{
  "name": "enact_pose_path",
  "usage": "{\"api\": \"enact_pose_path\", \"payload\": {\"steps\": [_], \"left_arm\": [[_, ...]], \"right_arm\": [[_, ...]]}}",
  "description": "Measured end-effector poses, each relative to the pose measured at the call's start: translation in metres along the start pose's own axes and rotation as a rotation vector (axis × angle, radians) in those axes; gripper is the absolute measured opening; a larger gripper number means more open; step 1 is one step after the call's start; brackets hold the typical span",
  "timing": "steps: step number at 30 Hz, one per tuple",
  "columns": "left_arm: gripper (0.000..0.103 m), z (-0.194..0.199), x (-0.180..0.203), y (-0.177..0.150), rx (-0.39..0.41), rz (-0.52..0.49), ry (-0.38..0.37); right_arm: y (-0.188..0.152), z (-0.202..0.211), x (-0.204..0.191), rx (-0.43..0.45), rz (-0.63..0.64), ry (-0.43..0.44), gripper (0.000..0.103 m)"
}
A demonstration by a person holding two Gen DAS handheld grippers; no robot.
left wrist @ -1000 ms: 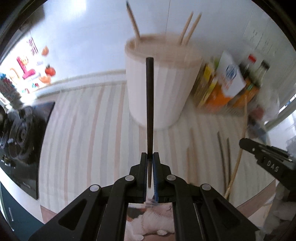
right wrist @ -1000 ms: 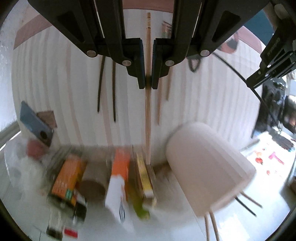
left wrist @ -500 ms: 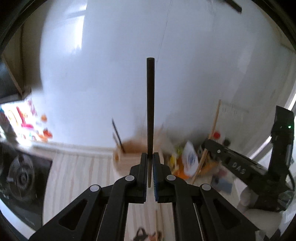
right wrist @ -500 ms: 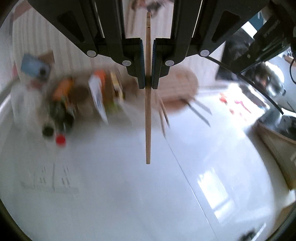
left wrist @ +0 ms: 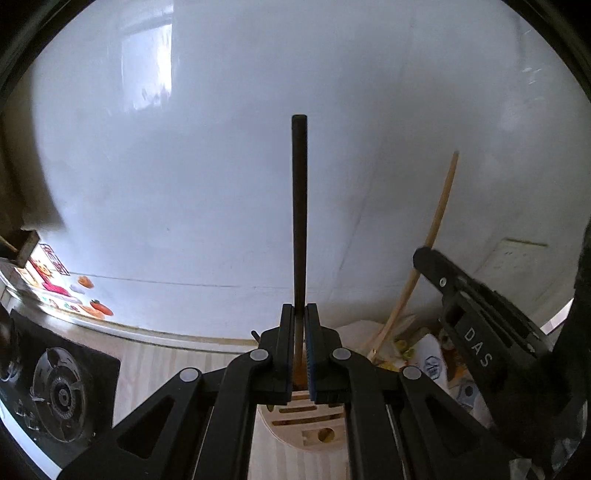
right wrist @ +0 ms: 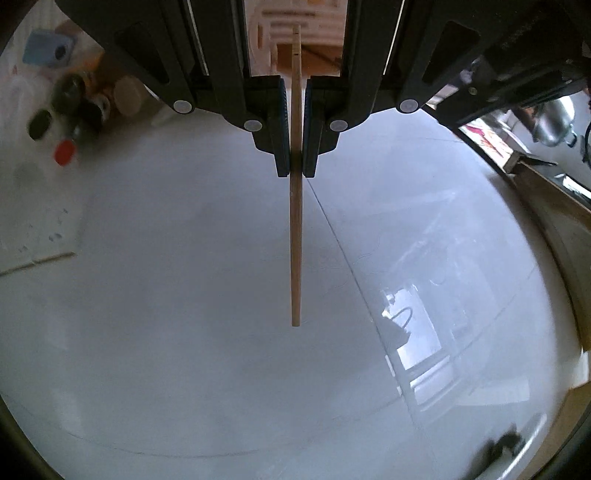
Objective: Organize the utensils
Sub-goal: 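Lift both held chopsticks and carry them over the beige holder, then lower the chopsticks into the holder and open both grippers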
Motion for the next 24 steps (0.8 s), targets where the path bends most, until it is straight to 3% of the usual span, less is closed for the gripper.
{"api": "enact_pose_path", "payload": {"steps": [7,11,14,15,16,17,19,24], "left_arm": [[0.003,-0.038,-0.017,-0.008,-0.095,0.03,-0.001],[0.007,-0.033,-0.02,-0.011,-0.118,0.044,-0.013],[0.011,-0.014,-0.019,-0.007,-0.094,0.052,0.008],[0.015,-0.006,-0.02,-0.005,-0.075,0.052,0.025],[0.032,0.002,-0.02,-0.004,-0.054,0.052,0.031],[0.056,0.013,-0.018,-0.004,-0.034,0.053,0.034],[0.078,0.027,-0.025,-0.006,0.01,0.067,0.055],[0.097,0.048,-0.036,-0.029,0.046,0.095,0.108]], "right_arm": [[-0.007,-0.041,-0.012,0.012,0.046,-0.009,0.007],[-0.016,-0.053,-0.015,-0.015,0.067,-0.009,0.007],[-0.017,-0.061,-0.021,-0.073,0.067,0.019,0.008],[-0.016,-0.06,-0.021,-0.09,0.068,0.027,0.012],[-0.017,-0.059,-0.022,-0.102,0.069,0.028,0.019],[-0.015,-0.054,-0.021,-0.102,0.065,0.027,0.023],[-0.015,-0.043,-0.019,-0.094,0.067,0.021,0.029],[-0.019,-0.006,-0.009,-0.092,0.059,-0.03,0.038]]}}
Point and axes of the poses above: each gripper's, at about its wrist camera, not at the fingertips, and z roughly against the way its jaws point, x to its right, y to its top, the point moved 3 cm from there along -z, roughly the way its jaws point, and after that the axes turned 10 degrees about z, right-handed, at the moved point
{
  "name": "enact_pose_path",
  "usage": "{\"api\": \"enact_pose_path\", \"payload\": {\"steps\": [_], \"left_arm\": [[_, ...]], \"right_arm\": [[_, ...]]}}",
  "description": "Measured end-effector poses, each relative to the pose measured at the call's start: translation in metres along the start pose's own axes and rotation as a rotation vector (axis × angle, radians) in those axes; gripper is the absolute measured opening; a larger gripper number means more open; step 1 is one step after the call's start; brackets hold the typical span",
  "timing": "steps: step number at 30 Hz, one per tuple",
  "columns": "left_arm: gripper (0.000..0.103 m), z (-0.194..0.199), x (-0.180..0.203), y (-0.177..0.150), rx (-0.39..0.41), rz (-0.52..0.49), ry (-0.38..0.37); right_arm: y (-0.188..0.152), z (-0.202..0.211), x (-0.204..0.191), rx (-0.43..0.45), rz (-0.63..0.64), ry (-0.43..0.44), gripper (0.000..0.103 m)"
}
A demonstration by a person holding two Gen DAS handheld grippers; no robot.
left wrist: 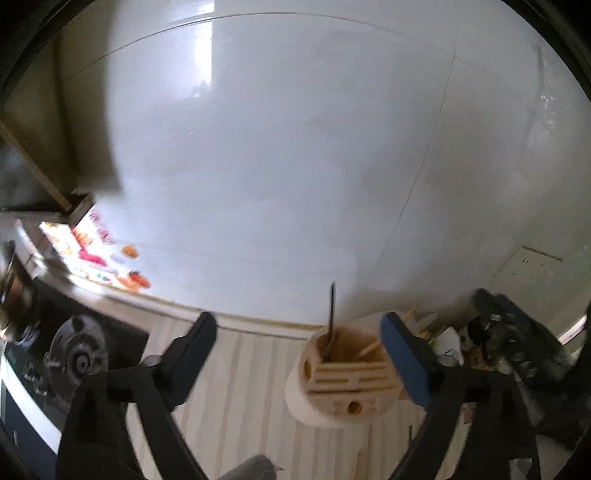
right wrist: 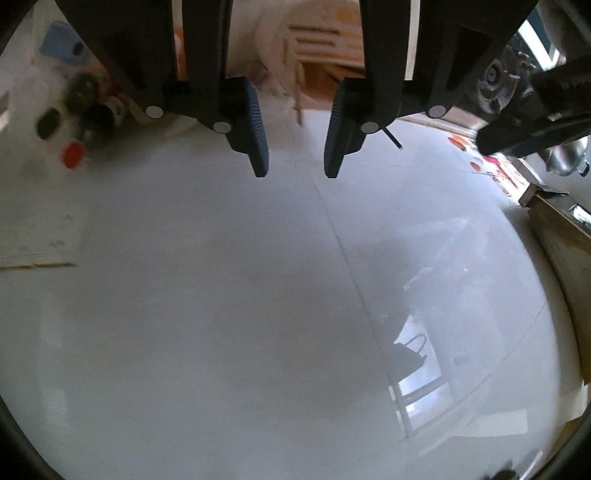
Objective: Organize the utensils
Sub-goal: 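Lower the chopsticks into the holder and open both grippers, then move both grippers back down to the remaining chopsticks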
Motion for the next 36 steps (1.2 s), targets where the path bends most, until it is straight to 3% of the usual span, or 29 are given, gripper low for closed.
{"api": "enact_pose_path", "payload": {"steps": [1,5,10,17,20,22,24,25,26,29,33,35,36], "left_arm": [[0.103,0.003,-0.005,-0.011,0.004,0.003,0.017],[0.103,0.004,-0.009,-0.041,-0.001,0.001,0.066],[0.103,-0.016,-0.01,-0.087,-0.062,0.001,0.06],[0.103,-0.051,0.013,-0.167,-0.192,-0.056,0.114],[0.102,-0.076,0.023,-0.209,-0.288,-0.086,0.129],[0.099,-0.091,0.028,-0.233,-0.358,-0.098,0.128],[0.097,-0.109,0.033,-0.26,-0.437,-0.116,0.124],[0.088,-0.117,0.036,-0.271,-0.473,-0.123,0.118],[0.075,-0.124,0.037,-0.282,-0.501,-0.131,0.119],[0.059,-0.144,0.043,-0.308,-0.592,-0.143,0.108],[0.049,-0.157,0.052,-0.327,-0.637,-0.165,0.107],[0.041,-0.162,0.057,-0.334,-0.65,-0.184,0.121],[0.032,-0.165,0.06,-0.338,-0.658,-0.195,0.126]], "right_arm": [[-0.001,0.007,0.002,-0.011,-0.004,-0.024,0.044],[-0.035,0.034,0.026,-0.064,-0.058,-0.089,0.055],[-0.089,0.056,0.049,-0.104,-0.117,-0.122,0.079],[-0.173,0.056,0.092,-0.269,-0.159,-0.177,0.08],[-0.215,0.05,0.112,-0.371,-0.2,-0.142,0.07],[-0.241,0.044,0.12,-0.442,-0.223,-0.127,0.052],[-0.268,0.038,0.126,-0.503,-0.238,-0.112,0.041],[-0.28,0.036,0.128,-0.526,-0.242,-0.109,0.038],[-0.289,0.033,0.129,-0.545,-0.245,-0.104,0.036],[-0.314,0.025,0.133,-0.598,-0.249,-0.094,0.031],[-0.336,0.02,0.138,-0.647,-0.251,-0.086,0.031],[-0.345,0.018,0.141,-0.66,-0.257,-0.083,0.031],[-0.348,0.018,0.143,-0.664,-0.257,-0.082,0.031]]}}
Point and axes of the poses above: each gripper's, at about its wrist camera, not at the fingertips, and z roughly against the way its jaws point, x to its right, y to its top, the point moved 3 cm from there along -z, roughly the way its jaws point, and after that the axes turned 10 degrees about z, right-handed, at the moved point
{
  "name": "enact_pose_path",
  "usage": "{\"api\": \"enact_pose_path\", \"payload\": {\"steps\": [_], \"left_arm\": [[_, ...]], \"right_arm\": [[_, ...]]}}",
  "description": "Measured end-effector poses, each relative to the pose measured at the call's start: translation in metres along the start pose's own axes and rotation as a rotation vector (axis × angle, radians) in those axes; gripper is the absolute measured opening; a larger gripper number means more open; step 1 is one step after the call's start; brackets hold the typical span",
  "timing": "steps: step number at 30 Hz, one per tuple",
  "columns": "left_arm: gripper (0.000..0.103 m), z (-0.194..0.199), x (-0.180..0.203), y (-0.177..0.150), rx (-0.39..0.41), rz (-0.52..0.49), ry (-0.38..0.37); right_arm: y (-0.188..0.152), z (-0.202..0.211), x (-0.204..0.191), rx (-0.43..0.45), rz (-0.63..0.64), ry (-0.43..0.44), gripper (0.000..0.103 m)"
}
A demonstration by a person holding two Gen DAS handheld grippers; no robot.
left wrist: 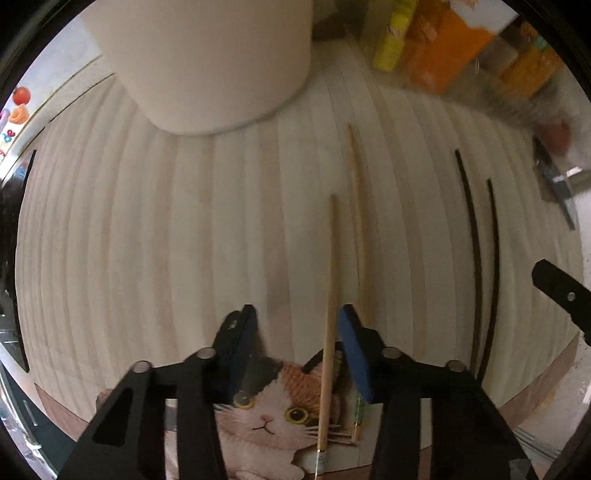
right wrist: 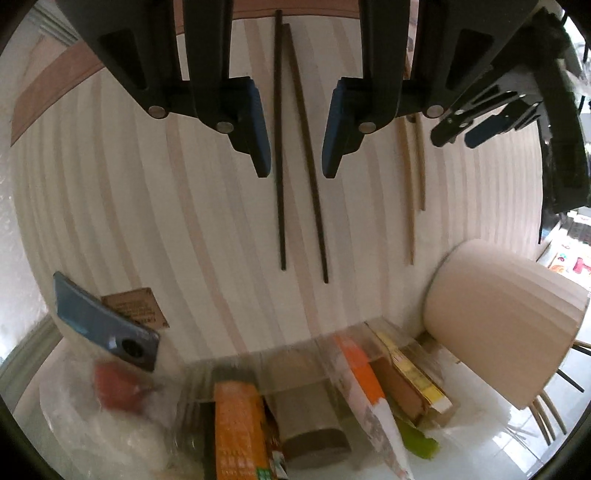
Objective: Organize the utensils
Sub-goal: 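Move both grippers back down to the remaining chopsticks, then grasp a light wooden chopstick with the left gripper while the right grasps another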
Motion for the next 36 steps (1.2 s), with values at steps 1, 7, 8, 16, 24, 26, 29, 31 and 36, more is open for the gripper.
{"api": "enact_pose_path", "payload": {"steps": [1,7,8,16,24,26,29,31,36], "left_arm": [[0.02,-0.002,0.002,-0.001,-0.004,-0.005,-0.001],[0.005,-0.001,-0.02,-0.002,0.016,0.035,0.052],[0.005,0.0,-0.029,-0.002,0.016,0.051,0.061],[0.005,0.003,-0.108,0.004,0.01,0.173,0.085],[0.005,0.007,-0.131,0.0,0.018,0.136,0.048],[0.005,0.008,-0.132,0.005,0.024,0.112,0.047],[0.005,0.005,-0.124,0.003,0.027,0.091,0.042],[0.005,0.004,-0.123,0.005,0.029,0.083,0.039],[0.005,0.002,-0.123,0.001,0.03,0.069,0.035]], "right_arm": [[-0.001,-0.002,0.002,-0.005,0.0,0.0,0.031],[-0.002,-0.009,0.002,-0.044,0.021,0.023,0.031],[-0.001,-0.011,0.0,-0.05,0.026,0.032,0.031],[0.015,-0.037,-0.074,-0.101,0.133,0.11,0.031],[0.015,-0.077,-0.132,-0.197,0.266,-0.047,0.023],[0.007,-0.077,-0.136,-0.206,0.295,-0.102,0.011],[-0.007,-0.074,-0.137,-0.234,0.306,-0.122,0.008],[-0.019,-0.071,-0.133,-0.253,0.305,-0.124,0.007],[-0.039,-0.062,-0.118,-0.27,0.292,-0.133,0.007]]}}
Point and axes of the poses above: each gripper's, at about its wrist camera, not at the fingertips, and z roughly against the way its jaws point, x to its right, y to its top, the point moved 3 cm from there along -z, roughly the way its jaws point, and after that the axes turned 10 degrees about z, right-handed, at the moved point
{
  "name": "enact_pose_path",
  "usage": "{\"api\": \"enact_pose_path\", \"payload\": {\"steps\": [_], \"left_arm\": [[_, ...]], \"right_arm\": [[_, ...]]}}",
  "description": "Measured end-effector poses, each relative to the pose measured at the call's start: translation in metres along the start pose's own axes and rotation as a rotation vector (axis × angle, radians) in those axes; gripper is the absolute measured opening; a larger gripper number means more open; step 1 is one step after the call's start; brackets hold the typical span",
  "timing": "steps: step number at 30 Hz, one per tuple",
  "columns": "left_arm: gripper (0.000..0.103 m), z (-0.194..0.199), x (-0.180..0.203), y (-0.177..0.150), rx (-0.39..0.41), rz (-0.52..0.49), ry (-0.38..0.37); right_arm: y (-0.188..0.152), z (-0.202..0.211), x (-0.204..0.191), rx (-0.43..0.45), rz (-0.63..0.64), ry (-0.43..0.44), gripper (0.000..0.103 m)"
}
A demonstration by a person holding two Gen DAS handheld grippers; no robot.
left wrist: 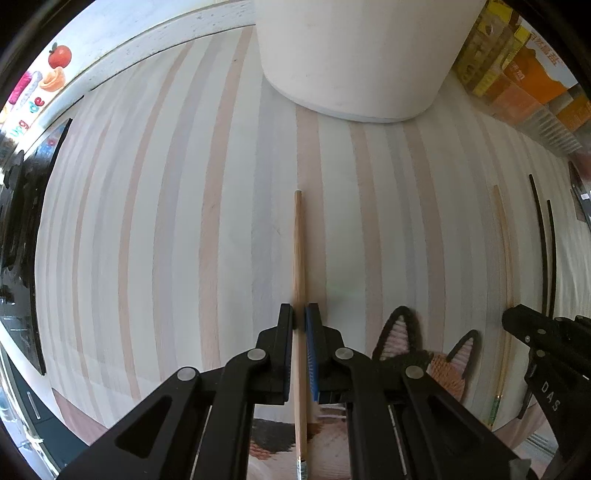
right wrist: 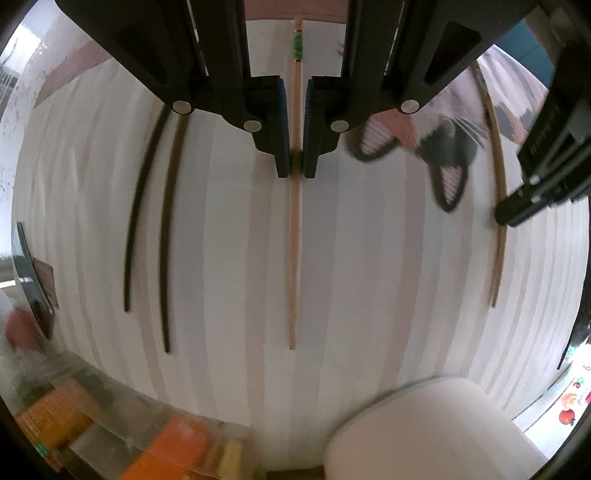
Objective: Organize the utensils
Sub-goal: 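Grasp a light wooden chopstick with the left gripper while the right grasps another, then lift both held wooden chopsticks and carry them over the beige holder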
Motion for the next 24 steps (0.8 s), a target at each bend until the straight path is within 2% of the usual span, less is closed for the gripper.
{"api": "enact_pose_path", "payload": {"steps": [7,12,18,21,24], "left_arm": [[0.005,-0.001,0.005,0.003,0.0,-0.005,-0.008],[0.005,-0.004,0.004,0.002,-0.002,-0.005,-0.014],[0.005,-0.001,0.002,0.006,-0.004,0.0,-0.026],[0.005,-0.001,0.001,0.006,-0.005,-0.003,-0.027],[0.005,-0.001,0.0,0.005,-0.007,-0.006,-0.027]], "right_arm": [[-0.009,0.003,0.009,-0.004,-0.008,-0.013,0.008],[0.006,-0.002,0.0,0.02,-0.041,-0.017,0.007],[0.01,-0.003,0.001,0.001,-0.041,-0.022,0.008],[0.032,-0.007,0.005,-0.01,-0.045,-0.018,0.008],[0.034,-0.004,-0.002,-0.018,-0.039,-0.025,0.008]]}}
Point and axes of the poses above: each gripper's, at about its wrist camera, not at the fingertips, and z roughly against the way its jaws point, x to its right, y to its top, the point moved 3 cm from there along -z, roughly the way its jaws point, and after that the axes turned 10 degrees about z, right-handed, at the moved point
